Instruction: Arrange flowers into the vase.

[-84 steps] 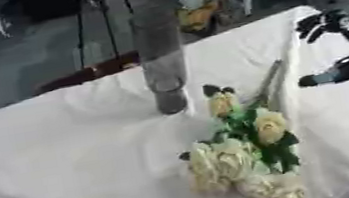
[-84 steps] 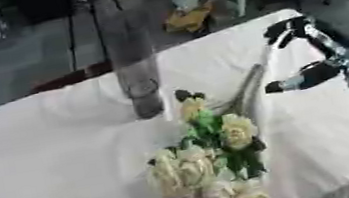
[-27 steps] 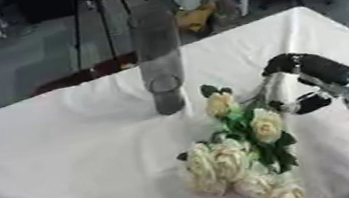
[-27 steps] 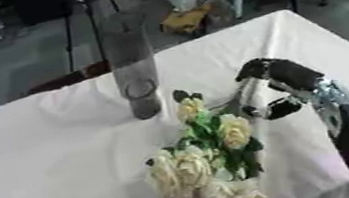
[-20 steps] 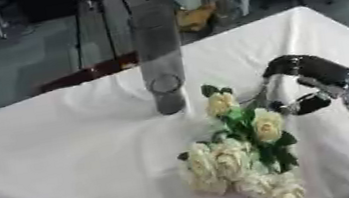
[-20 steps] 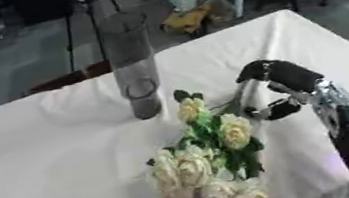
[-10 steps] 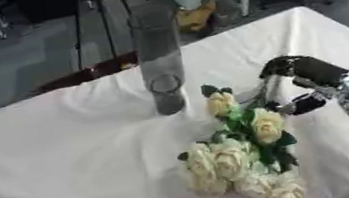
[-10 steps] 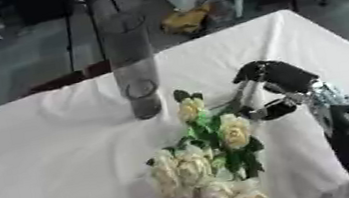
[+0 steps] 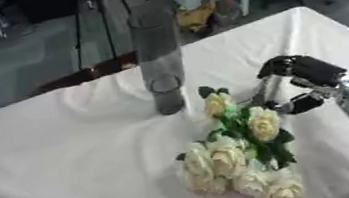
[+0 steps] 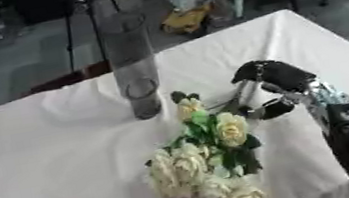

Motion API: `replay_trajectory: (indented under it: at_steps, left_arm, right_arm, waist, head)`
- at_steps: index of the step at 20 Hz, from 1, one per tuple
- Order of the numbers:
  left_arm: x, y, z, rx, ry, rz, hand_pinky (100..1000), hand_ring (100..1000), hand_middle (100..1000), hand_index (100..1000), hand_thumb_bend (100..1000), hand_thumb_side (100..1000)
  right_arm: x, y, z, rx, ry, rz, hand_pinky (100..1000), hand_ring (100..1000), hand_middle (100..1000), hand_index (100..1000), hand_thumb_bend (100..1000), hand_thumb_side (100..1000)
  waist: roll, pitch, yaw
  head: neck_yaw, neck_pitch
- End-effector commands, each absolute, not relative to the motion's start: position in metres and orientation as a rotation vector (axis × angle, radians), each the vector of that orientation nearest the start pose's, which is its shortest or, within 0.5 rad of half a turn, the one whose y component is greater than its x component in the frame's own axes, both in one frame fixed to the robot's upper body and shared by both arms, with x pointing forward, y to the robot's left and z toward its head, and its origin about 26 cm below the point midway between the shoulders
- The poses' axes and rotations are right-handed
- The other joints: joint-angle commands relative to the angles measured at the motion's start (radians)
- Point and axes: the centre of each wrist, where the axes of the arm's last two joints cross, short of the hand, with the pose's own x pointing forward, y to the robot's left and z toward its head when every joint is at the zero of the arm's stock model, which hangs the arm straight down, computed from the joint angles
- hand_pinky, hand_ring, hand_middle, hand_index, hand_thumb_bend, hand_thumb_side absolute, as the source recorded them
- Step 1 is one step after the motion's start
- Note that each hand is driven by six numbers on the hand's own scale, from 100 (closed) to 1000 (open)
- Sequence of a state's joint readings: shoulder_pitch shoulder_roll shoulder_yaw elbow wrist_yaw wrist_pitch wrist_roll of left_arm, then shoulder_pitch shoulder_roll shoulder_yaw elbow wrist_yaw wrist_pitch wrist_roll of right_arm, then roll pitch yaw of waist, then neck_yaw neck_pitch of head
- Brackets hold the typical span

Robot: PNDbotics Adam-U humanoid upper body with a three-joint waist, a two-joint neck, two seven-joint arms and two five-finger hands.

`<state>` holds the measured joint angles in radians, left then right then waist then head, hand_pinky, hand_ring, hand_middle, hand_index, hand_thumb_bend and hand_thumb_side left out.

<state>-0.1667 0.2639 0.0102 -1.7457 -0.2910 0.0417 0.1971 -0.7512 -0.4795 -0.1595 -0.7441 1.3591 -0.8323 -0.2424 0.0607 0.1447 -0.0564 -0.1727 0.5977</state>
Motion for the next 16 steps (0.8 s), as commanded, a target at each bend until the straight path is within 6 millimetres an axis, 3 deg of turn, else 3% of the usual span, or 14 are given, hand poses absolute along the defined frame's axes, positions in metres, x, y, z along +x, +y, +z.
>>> replay_trajectory:
  at_steps: [1,16]
  left_arm:
    - [0.3110,0.2862,0.1051,0.605,-1.906,-0.270,481,708,630,727,333,779]
    - [0.3108,0.2864,0.1048,0.604,-1.905,-0.270,482,707,629,727,332,779]
  right_arm:
    - [0.4461,-0.3982,0.1136,-1.047,-1.801,1.606,719,861,762,825,352,370]
    - [0.4441,-0.4048,0.1064,-1.067,-1.753,1.632,720,861,772,826,335,388]
  waist:
    - [0.004,-0.019,0.002]
    - [0.006,-0.019,0.001]
  head:
    - [-0.004,-0.002]
    - [-0.008,-0.001]
